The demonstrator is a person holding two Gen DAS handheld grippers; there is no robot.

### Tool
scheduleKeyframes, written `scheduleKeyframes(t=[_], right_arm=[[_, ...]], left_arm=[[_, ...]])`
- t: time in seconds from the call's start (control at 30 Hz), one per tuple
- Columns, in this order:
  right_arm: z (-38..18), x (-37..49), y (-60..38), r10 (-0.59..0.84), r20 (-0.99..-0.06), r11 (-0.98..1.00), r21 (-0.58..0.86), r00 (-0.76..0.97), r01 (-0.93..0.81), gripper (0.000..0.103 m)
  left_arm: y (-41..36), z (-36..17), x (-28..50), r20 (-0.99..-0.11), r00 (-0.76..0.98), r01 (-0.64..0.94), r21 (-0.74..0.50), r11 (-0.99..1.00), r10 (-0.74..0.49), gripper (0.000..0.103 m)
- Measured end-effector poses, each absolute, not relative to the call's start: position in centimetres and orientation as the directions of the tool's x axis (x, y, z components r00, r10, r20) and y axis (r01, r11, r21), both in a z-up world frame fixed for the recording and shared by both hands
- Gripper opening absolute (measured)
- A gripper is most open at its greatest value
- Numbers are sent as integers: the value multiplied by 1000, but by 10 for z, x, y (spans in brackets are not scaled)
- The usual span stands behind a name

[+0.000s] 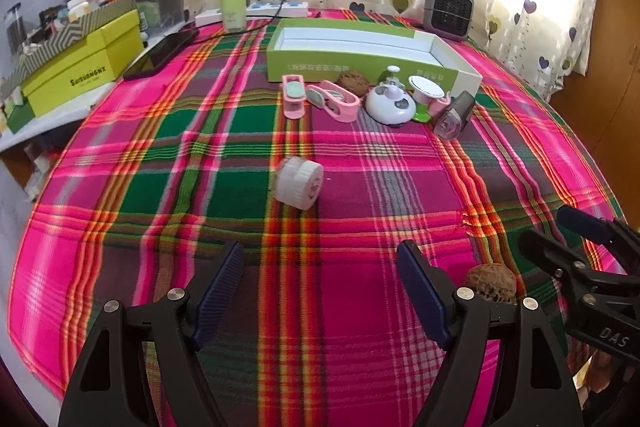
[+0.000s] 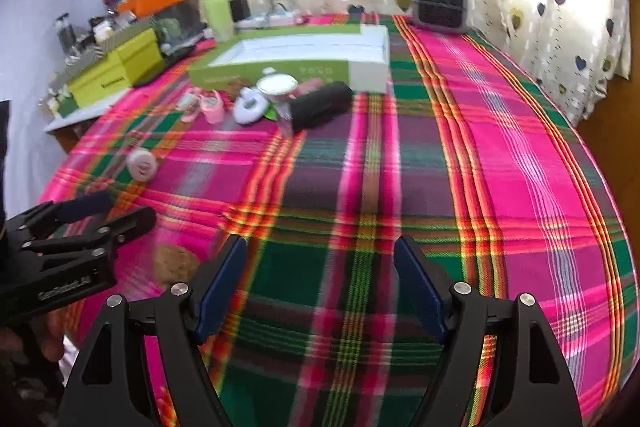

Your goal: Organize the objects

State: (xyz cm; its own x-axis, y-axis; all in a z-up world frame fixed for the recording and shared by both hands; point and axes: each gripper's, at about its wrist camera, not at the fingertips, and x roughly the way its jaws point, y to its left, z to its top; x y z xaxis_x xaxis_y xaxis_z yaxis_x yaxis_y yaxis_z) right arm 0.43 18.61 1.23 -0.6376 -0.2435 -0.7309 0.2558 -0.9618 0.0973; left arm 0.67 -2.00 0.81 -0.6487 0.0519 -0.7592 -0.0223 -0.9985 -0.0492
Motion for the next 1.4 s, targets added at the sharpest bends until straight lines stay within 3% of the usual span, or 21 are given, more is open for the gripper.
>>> scheduleKeyframes(t=[0.43,0.57,0.8,1.2,1.4], right_arm=[[20,21,155,-467,-695,-840,157,-546,519,71],[15,22,142,-475,-708,-819,137,-523,557,57],[7,22,134,-477,-724,-810,141,-498,570,50],[4,20,132,-472,-735,-810,143,-487,569,32],[4,18,131,-468,-734,-812,139,-492,566,30]], left_arm=[[-58,27,14,-711,-695,-57,-94,-994,107,78],[-60,23,9,-718,-684,-69,-115,-991,131,78],[-56,20,2,-720,-679,-85,-119,-989,145,77],[-52,13,-16,-728,-672,-86,-107,-991,137,66],[-51,10,-24,-736,-665,-82,-99,-992,129,51]])
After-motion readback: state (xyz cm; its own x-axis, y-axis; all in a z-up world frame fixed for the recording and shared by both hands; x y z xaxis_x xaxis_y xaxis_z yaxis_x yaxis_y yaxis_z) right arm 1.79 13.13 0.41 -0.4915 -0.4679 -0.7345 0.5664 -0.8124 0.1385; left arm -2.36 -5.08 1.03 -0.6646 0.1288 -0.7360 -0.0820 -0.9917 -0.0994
